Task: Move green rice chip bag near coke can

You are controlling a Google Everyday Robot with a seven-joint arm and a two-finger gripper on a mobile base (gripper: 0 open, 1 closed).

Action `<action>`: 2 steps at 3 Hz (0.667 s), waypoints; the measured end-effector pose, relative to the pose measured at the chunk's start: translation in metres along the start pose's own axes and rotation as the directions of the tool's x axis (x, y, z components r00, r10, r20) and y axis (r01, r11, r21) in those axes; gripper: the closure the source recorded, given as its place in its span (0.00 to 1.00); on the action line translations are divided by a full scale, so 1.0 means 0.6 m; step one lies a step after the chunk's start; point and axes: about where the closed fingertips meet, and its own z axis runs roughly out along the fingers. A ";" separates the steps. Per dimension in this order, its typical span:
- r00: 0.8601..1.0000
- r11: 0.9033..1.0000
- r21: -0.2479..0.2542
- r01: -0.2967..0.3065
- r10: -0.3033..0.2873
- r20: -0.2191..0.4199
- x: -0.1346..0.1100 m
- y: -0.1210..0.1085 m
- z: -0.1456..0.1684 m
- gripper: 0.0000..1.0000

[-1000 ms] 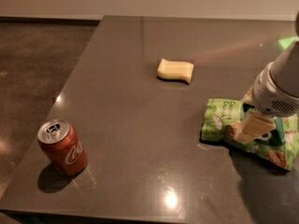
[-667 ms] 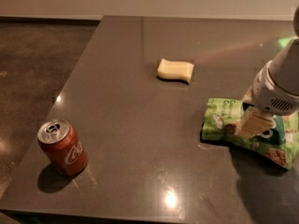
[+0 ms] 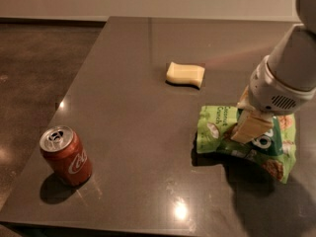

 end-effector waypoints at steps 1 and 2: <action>0.996 0.996 -0.052 0.073 -0.070 0.053 -0.063 0.034 -0.007 1.00; 0.985 0.985 -0.077 0.155 -0.147 0.094 -0.130 0.080 -0.007 1.00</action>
Offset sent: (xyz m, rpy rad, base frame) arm -0.0478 0.1424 0.0191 0.1174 0.0438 0.2879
